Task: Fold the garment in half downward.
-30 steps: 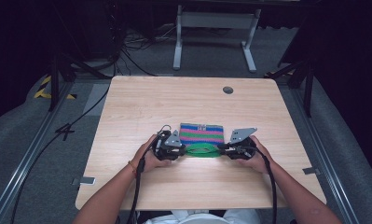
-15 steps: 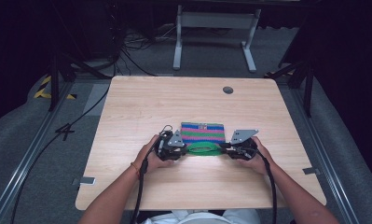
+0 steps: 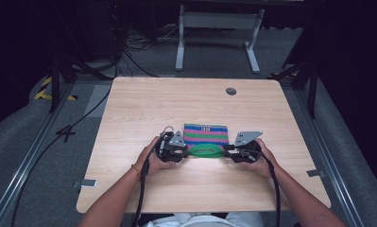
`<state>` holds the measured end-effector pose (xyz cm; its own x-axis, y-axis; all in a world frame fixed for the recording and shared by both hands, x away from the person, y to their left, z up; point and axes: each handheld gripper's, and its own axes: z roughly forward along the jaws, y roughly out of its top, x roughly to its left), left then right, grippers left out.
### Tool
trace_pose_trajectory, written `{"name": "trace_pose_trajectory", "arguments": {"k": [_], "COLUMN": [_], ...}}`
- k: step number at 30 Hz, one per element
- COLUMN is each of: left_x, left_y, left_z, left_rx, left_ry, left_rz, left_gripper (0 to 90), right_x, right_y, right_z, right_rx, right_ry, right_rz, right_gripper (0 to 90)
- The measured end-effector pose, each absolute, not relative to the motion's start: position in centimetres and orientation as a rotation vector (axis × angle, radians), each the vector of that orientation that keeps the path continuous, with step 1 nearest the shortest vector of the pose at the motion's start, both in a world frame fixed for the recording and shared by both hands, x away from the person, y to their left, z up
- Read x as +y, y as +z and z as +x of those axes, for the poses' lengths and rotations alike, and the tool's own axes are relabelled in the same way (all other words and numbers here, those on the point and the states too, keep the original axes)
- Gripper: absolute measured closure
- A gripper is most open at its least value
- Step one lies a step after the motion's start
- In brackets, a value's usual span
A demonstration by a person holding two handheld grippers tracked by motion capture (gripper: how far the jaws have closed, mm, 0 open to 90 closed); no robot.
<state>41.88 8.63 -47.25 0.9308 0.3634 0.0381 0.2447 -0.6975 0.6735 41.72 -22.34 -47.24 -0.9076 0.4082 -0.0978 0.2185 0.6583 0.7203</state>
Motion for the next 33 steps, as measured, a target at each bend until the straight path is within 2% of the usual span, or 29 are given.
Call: {"name": "trace_pose_trajectory", "arguments": {"k": [2, 4, 9, 15, 22, 29, 33], "left_x": [8.9, 9.0, 9.4, 9.8, 10.3, 10.7, 11.4], "left_y": [-47.1, -46.8, -46.3, -46.0, -45.4, -44.6, -44.4], "left_z": [41.8, 41.7, 41.8, 41.7, 41.7, 40.9, 40.6], "left_rx": [0.436, 0.431, 0.44, 0.444, 0.466, 0.442, 0.483], "left_ry": [0.182, 0.198, 0.215, 0.259, 0.325, 0.353, 0.392], "left_rz": [2.348, 2.36, 2.359, 2.396, 2.46, 2.519, 2.523], "left_gripper": [64.7, 60.7, 59.0, 47.3, 34.3, 31.9, 25.7], "right_x": [-22.4, -22.7, -23.2, -23.7, -23.8, -23.6, -24.3], "right_y": [-46.9, -46.6, -46.2, -45.5, -44.7, -44.3, -44.1], "right_z": [41.5, 41.3, 41.3, 41.2, 40.9, 41.0, 40.7], "right_rx": [2.614, 2.605, 2.576, 2.567, 2.573, 2.568, 2.549], "right_ry": [1.102, 1.116, 1.08, 1.066, 1.002, 0.935, 0.891], "right_rz": [0.501, 0.508, 0.514, 0.529, 0.526, 0.529, 0.555], "right_gripper": [61.3, 59.9, 58.6, 53.5, 42.7, 35.6, 31.9]}}
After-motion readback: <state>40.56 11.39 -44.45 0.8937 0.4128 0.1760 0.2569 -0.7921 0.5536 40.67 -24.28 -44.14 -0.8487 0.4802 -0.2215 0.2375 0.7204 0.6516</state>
